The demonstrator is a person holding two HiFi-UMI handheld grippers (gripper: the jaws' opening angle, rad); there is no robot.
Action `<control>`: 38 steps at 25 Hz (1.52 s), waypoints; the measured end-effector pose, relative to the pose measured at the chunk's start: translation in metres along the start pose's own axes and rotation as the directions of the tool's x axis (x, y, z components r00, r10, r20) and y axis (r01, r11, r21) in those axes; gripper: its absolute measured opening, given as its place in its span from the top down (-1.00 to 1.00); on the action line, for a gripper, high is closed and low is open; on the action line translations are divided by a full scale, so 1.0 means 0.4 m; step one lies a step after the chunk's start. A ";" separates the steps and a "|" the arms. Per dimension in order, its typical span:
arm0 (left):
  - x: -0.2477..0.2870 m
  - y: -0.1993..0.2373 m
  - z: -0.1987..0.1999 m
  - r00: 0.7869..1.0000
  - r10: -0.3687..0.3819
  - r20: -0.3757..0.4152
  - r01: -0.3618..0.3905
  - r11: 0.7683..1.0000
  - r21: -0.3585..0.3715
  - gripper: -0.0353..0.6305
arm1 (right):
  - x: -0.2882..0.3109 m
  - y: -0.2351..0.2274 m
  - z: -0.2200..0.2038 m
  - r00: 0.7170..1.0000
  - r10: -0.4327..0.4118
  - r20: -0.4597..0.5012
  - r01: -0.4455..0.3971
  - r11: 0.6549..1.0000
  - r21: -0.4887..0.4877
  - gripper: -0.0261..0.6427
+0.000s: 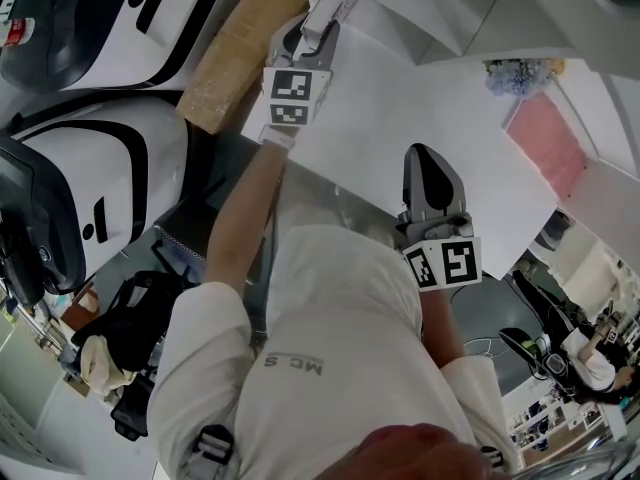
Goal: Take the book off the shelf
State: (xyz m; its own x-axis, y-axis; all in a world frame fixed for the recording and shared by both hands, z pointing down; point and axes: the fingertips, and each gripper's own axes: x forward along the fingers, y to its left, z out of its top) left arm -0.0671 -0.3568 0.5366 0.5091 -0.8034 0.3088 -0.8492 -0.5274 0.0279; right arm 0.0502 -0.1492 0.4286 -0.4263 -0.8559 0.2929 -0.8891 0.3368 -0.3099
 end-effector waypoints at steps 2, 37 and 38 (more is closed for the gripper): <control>-0.021 -0.014 0.001 1.000 -0.006 -0.005 0.006 1.000 0.006 0.41 | -0.013 0.002 0.006 1.000 0.004 0.008 -0.004 1.000 -0.003 0.93; -0.417 -0.294 0.019 0.997 0.026 -0.077 -0.026 1.000 -0.002 0.40 | -0.304 -0.043 0.069 0.992 0.057 0.113 -0.048 0.995 -0.083 0.93; -0.428 -0.300 0.018 0.997 0.025 -0.079 -0.026 1.000 -0.003 0.41 | -0.309 -0.042 0.069 0.992 0.057 0.114 -0.048 0.995 -0.083 0.93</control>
State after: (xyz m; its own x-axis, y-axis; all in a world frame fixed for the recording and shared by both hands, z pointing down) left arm -0.0515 -0.1581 0.4735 0.4749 -0.7923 0.3831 -0.8623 -0.5058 0.0228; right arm 0.1225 -0.0600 0.3728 -0.4548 -0.8743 0.1695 -0.8783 0.4089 -0.2476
